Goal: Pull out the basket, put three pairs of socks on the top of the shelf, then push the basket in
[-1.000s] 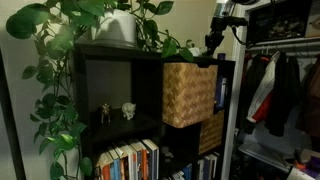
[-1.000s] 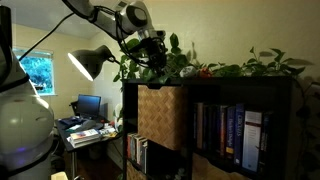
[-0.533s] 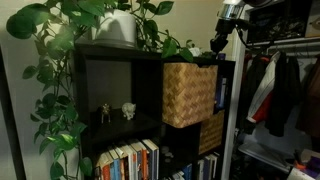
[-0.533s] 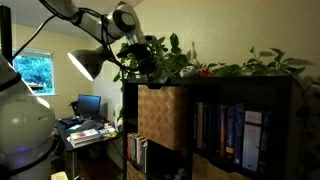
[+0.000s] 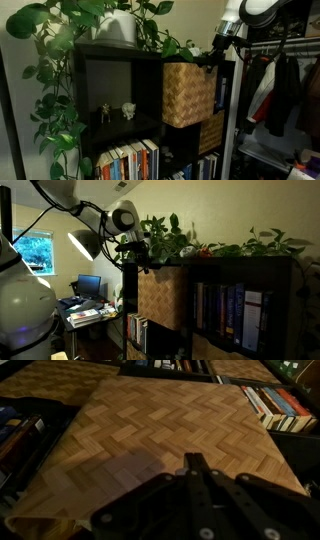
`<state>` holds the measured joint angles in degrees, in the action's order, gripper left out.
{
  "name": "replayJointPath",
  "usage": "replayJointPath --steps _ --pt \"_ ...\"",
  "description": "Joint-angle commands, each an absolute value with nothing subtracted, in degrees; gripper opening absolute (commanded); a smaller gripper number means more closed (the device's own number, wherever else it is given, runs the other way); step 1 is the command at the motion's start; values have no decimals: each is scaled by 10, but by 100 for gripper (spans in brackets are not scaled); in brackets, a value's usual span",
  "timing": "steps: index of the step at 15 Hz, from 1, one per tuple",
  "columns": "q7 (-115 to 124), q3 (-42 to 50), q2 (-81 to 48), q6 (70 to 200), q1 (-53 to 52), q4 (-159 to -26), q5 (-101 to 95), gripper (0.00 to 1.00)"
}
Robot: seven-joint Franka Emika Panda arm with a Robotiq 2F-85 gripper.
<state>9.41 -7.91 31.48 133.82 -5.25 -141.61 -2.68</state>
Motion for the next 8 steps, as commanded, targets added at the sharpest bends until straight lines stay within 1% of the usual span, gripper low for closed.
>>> replayJointPath --steps 1,8 --pt "97 -76 302 1396 -50 -1439 -13 4" --pt "96 -73 249 1502 -40 -1435 -14 4"
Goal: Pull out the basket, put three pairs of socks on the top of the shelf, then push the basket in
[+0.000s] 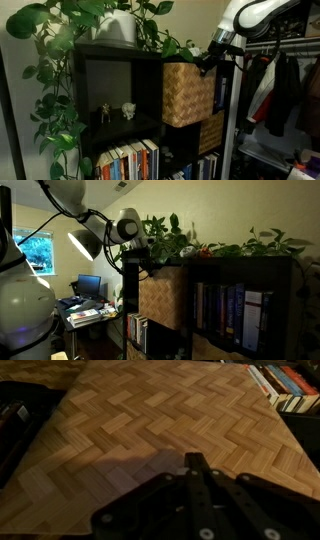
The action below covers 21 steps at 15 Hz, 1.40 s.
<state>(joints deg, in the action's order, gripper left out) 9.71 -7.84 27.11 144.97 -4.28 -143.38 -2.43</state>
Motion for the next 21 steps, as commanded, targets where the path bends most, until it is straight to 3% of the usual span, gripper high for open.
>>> replayJointPath --steps 1,21 --pt "96 -74 245 1512 -39 -1435 -14 4" --pt "64 -51 130 1678 -42 -1393 -10 3"
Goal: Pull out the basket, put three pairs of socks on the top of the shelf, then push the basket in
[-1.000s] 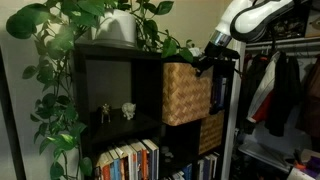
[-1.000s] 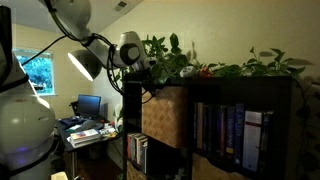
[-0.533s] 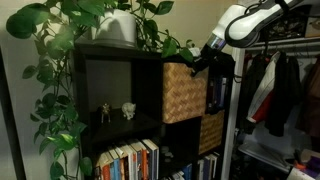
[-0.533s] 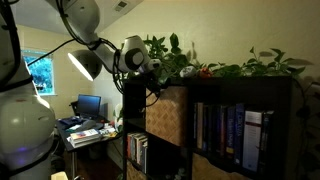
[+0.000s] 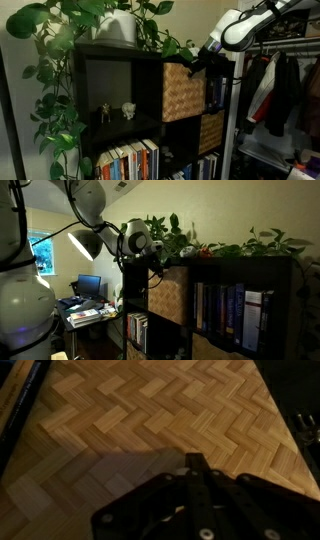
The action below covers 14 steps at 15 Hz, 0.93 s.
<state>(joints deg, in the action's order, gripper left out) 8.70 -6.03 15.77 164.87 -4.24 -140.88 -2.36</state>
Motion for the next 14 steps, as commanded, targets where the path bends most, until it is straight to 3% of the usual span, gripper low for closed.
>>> replayJointPath --steps 1,3,4,6,14 --pt "63 -51 131 1674 -43 -1393 -10 3" --pt "61 -54 142 1635 -43 -1392 -14 5" --pt "65 -58 146 1622 -38 -1392 -20 29" --pt "66 -61 160 1568 -39 -1391 -24 33" --pt "35 -61 177 1254 -49 -1315 -24 84"
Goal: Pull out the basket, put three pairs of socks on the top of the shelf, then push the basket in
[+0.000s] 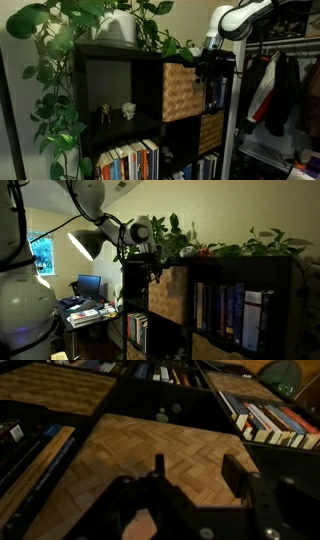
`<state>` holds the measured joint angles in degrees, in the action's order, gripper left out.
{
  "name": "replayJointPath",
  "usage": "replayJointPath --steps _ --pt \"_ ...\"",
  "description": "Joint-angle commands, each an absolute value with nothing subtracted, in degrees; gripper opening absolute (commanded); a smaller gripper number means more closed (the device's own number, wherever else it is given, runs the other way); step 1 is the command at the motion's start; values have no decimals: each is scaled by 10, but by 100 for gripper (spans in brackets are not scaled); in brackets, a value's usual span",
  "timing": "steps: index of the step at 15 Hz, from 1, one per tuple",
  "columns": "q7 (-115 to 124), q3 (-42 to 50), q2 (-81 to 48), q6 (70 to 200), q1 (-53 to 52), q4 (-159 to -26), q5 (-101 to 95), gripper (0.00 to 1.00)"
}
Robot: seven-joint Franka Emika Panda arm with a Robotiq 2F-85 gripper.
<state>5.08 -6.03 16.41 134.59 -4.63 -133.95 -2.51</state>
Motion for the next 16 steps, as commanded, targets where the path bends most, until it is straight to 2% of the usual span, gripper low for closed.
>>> replayJointPath --steps 1,2,4,7,8,16 --pt "33 -61 177 1218 -49 -1305 -26 90" --pt "30 -62 176 1192 -49 -1297 -27 98" --pt "28 -64 176 1146 -50 -1284 -30 100" --pt "-9 -67 176 1104 -58 -1274 -32 100" --pt "12 -64 165 1135 -52 -1280 -27 100" --pt "-2 -66 165 1124 -57 -1277 -27 100"
